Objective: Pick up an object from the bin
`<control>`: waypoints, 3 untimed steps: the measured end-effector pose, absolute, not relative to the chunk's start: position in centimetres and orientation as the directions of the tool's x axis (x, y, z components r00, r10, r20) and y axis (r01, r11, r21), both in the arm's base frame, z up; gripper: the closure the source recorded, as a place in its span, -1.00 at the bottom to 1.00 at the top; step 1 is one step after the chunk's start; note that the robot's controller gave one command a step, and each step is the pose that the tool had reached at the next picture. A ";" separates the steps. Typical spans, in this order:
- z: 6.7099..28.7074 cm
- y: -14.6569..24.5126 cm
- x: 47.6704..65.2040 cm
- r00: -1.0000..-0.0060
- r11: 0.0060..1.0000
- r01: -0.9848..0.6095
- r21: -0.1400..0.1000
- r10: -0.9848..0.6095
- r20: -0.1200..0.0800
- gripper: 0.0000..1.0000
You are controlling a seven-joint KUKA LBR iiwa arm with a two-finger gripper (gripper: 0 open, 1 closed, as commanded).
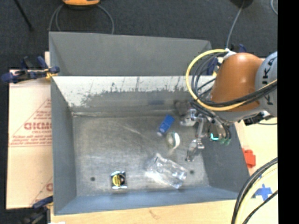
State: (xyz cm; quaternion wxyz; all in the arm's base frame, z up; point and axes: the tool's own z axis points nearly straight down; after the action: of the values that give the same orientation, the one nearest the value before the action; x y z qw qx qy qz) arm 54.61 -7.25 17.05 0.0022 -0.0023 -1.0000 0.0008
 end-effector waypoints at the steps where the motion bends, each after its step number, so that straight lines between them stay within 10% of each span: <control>1: 11.0 -4.4 61.4 -0.999 0.999 0.054 0.002 0.054 -0.004 -1.00; 2: 7.4 -6.8 63.4 -0.984 0.984 0.179 0.004 0.180 -0.009 -1.00; 3: 7.8 -6.9 63.7 -0.984 0.984 0.176 0.002 0.176 -0.018 1.00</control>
Offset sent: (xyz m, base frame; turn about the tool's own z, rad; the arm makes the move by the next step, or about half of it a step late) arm 0.0653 0.0263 -0.0578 0.0530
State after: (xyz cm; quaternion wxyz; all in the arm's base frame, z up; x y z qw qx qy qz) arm 63.66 -6.91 7.79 -0.0093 -0.0883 -0.9961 -0.0003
